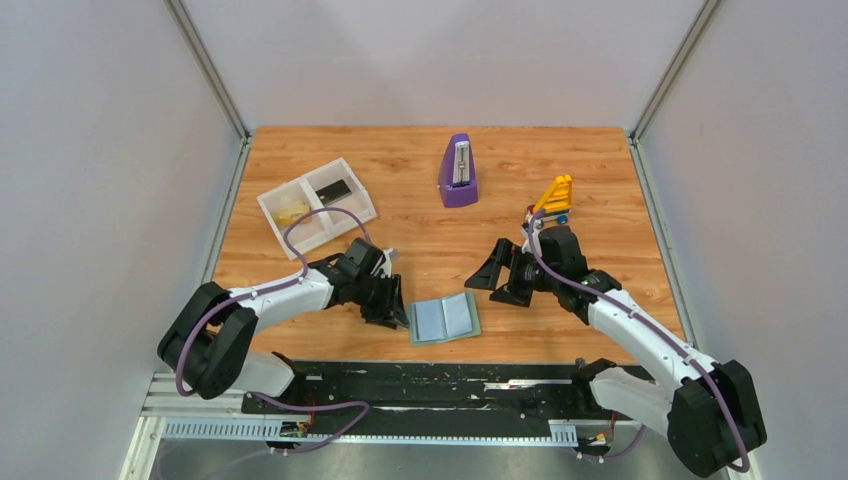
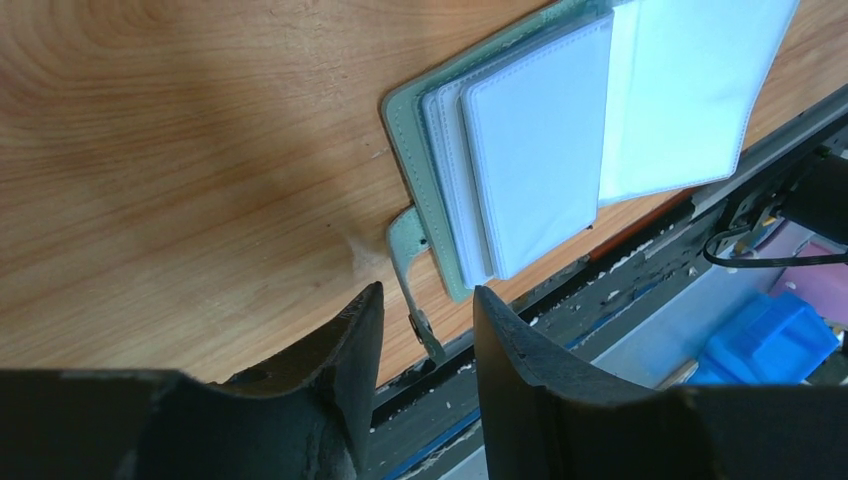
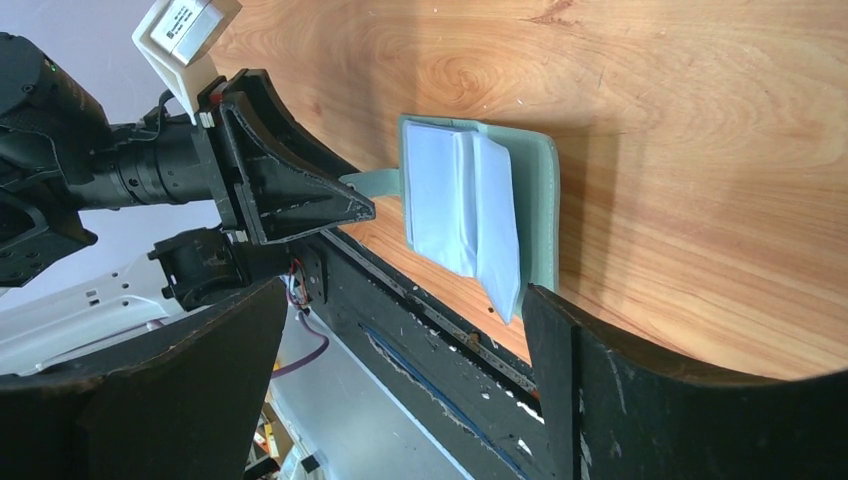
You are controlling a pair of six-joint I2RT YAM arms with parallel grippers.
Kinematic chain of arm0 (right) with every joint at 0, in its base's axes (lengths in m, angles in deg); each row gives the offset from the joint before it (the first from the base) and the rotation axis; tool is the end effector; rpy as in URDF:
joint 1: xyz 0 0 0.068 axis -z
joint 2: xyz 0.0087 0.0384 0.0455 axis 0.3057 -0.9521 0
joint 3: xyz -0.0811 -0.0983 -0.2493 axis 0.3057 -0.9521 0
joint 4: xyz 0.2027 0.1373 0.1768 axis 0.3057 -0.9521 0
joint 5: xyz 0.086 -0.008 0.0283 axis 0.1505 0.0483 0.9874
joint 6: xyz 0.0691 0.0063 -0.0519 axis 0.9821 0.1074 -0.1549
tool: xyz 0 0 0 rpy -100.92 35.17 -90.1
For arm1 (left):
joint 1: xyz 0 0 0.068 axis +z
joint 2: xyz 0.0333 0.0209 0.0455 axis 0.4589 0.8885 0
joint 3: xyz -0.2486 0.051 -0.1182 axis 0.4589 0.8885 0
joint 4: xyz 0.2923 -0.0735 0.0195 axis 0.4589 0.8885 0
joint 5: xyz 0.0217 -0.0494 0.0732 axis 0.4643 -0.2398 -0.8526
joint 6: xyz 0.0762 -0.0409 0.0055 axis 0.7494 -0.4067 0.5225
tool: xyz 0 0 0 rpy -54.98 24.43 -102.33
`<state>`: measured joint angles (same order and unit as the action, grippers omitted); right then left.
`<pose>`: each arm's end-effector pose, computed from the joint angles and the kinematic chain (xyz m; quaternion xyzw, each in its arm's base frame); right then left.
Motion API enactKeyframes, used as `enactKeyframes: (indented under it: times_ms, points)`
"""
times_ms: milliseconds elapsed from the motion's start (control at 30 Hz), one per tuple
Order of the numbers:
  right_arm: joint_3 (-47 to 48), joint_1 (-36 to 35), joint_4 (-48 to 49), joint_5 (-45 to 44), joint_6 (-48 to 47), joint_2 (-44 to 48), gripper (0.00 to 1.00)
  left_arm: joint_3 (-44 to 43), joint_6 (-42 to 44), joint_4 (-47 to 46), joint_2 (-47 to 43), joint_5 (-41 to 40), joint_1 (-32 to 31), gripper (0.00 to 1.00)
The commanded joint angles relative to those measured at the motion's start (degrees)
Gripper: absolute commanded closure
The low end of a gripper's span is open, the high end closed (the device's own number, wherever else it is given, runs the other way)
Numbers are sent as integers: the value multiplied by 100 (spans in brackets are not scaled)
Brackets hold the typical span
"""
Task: Take the credit cards out of the card holder
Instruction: Remove the credit card from the card holder.
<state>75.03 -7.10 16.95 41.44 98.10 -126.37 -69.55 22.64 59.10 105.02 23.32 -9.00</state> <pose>0.2283 0.1482 0.1781 0.0587 0.8913 0.4144 0.1742 0.2106 -0.1940 0.0975 0.0271 0.9516 -0.3013 0.0552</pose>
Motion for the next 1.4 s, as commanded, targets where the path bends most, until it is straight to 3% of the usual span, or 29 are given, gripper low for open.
enactKeyframes:
  times_ms: [0, 33, 167, 300, 633, 933, 1367]
  points:
    - [120, -127, 141, -127, 109, 127, 10, 2, -88, -324, -14, -66, -33, 57]
    - [88, -183, 184, -139, 149, 95, 10, 16, -100, -347, -16, -67, -33, 60]
    - [226, -596, 259, -317, 248, -90, 11, 67, -196, -499, -153, -42, -46, 85]
    - [499, -1150, 452, -472, 434, -493, 13, 57, -253, -408, -558, -148, -47, 100]
    - [1313, -2055, 334, -1116, 276, -1926, 27, -22, -295, -377, -1193, -44, -44, 100]
    - [1519, -2273, 317, -1126, 339, -2635, 30, 25, -345, -356, -1271, 44, -44, 100]
    - [1524, -2398, 296, -1209, 384, -3082, 45, 6, -341, -311, -1270, 41, -47, 100]
